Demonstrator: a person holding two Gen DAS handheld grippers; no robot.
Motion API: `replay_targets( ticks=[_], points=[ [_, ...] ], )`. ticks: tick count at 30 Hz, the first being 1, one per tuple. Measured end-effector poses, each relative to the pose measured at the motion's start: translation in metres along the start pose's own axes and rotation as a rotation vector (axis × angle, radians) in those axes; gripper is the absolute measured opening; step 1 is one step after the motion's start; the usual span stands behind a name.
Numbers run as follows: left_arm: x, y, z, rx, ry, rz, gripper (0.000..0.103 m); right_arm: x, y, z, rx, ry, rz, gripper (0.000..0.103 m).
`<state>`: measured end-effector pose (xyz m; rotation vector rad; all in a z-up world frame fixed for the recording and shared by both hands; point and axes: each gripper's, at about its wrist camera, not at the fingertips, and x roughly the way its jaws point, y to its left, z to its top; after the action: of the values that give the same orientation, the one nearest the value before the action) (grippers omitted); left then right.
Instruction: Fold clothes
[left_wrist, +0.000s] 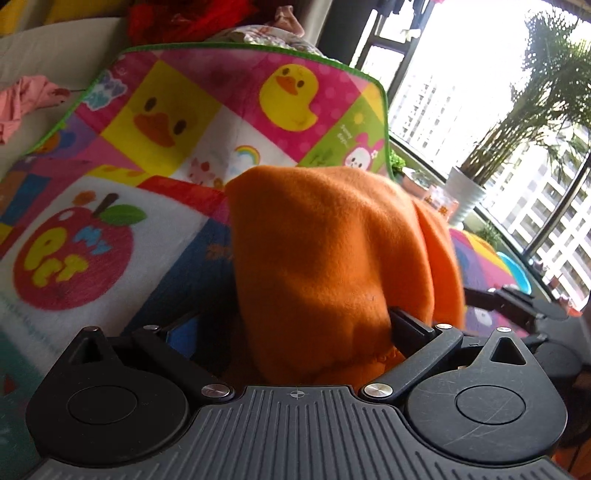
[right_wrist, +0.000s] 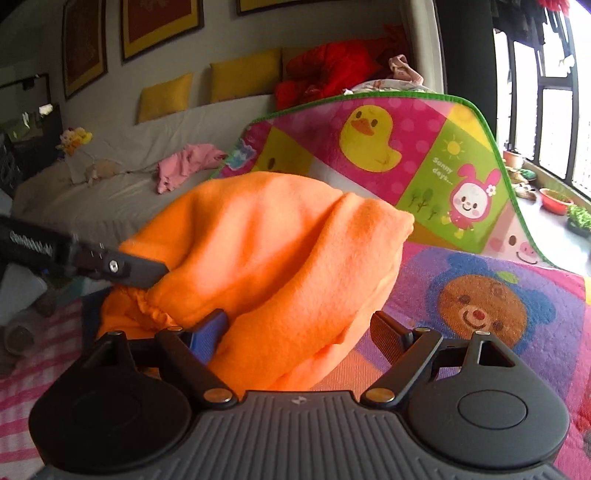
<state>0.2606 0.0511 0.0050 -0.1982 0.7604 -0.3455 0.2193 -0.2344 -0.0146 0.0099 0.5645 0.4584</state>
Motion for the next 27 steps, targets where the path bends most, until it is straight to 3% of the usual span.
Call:
replay_targets(
  ticks=[6,9,14,17,22,27],
  points=[
    [-0.011,0.007,-0.009,-0.017,0.005,-0.002,0.103,-0.009,-0.008,-0.005,0.092,0.033,0.059,0.09],
    [-0.012,0.008,-0.014,-0.021,0.013,-0.018,0.103,-0.003,0.001,-0.01,0.022,0.045,0.019,0.09],
    [0.008,0.007,-0.007,-0.011,-0.007,-0.007,0.103,0.014,0.013,0.002,-0.071,-0.006,-0.094,0.09],
    [0.017,0.006,0.0,0.005,-0.019,0.006,0.103,0.013,0.006,0.013,-0.033,0.012,-0.08,0.09],
    [0.016,0.007,0.002,0.011,-0.013,-0.001,0.103,-0.012,-0.015,0.036,0.006,-0.096,-0.101,0.098],
    [0.012,0.002,0.007,0.031,0.004,0.021,0.103,0.038,-0.041,0.069,0.115,-0.078,-0.198,0.098]
  ],
)
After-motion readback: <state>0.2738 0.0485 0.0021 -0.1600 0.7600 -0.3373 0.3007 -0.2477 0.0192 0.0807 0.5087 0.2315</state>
